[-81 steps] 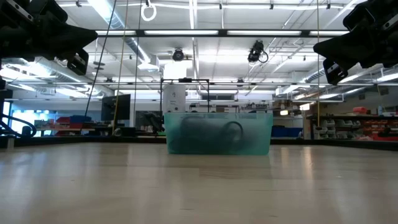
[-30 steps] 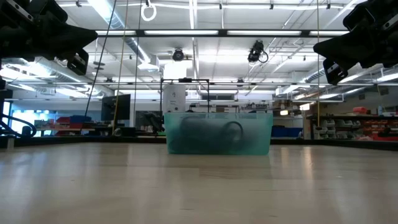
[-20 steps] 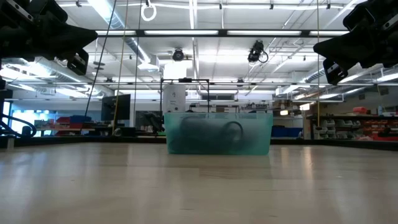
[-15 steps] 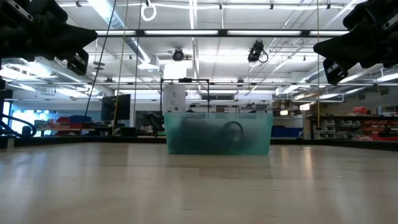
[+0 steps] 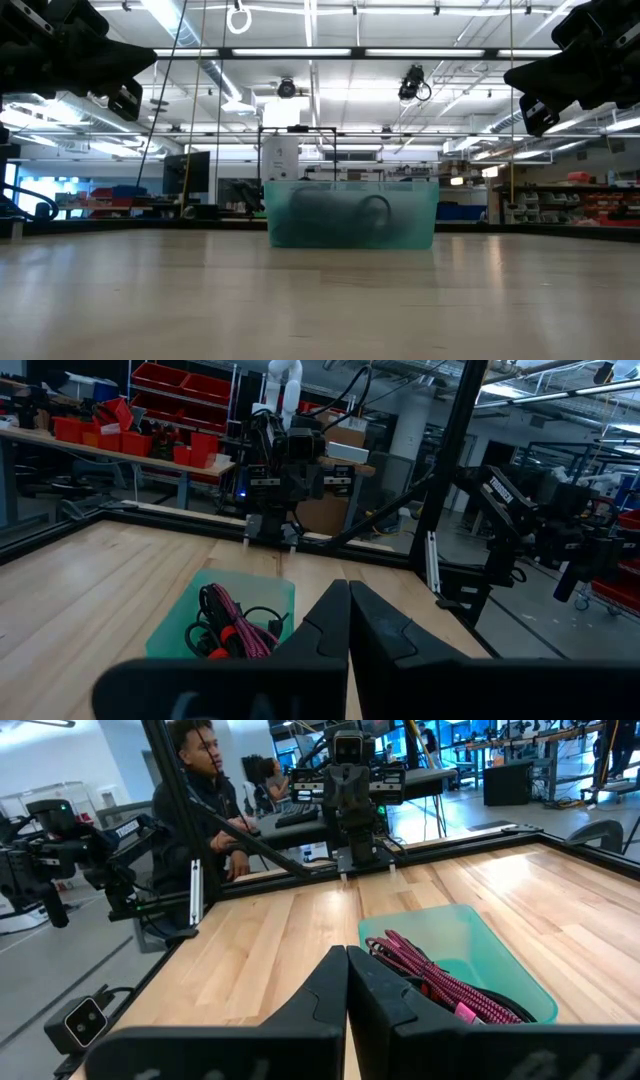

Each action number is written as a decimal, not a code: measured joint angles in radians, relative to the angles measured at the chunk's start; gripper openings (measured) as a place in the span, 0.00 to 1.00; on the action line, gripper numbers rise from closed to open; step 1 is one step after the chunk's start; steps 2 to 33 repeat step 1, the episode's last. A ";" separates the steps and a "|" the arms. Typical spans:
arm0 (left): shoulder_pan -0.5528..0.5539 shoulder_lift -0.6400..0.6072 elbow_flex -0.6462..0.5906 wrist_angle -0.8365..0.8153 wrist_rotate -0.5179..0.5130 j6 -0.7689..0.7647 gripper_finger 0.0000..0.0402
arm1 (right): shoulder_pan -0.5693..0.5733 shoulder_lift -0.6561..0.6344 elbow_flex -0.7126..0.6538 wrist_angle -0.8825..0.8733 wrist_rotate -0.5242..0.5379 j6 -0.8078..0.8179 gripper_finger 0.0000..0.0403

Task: Pick and place USB-C Cables
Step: Return to Home Position

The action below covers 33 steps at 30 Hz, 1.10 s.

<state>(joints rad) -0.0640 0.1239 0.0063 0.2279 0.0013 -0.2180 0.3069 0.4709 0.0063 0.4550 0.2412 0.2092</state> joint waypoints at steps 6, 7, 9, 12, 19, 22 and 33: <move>0.000 0.000 0.000 0.000 0.000 0.000 0.01 | 0.000 0.000 0.000 0.000 0.000 0.000 0.03; 0.000 0.000 0.000 0.000 0.000 0.000 0.01 | 0.000 0.000 0.000 0.000 0.000 0.000 0.03; 0.000 0.000 0.000 0.000 0.000 0.000 0.01 | 0.000 0.000 0.000 0.000 0.000 0.000 0.03; 0.000 0.000 0.000 0.000 0.000 0.000 0.01 | 0.000 0.000 0.000 0.000 0.000 0.000 0.03; 0.000 0.000 0.000 0.000 0.000 0.000 0.01 | 0.000 0.000 0.000 0.000 0.000 0.000 0.03; 0.000 0.000 0.000 0.000 0.000 0.000 0.01 | 0.000 0.000 0.000 0.000 0.000 0.000 0.03; 0.000 0.000 0.000 0.000 0.000 0.000 0.01 | 0.000 0.000 0.000 0.000 0.000 0.000 0.03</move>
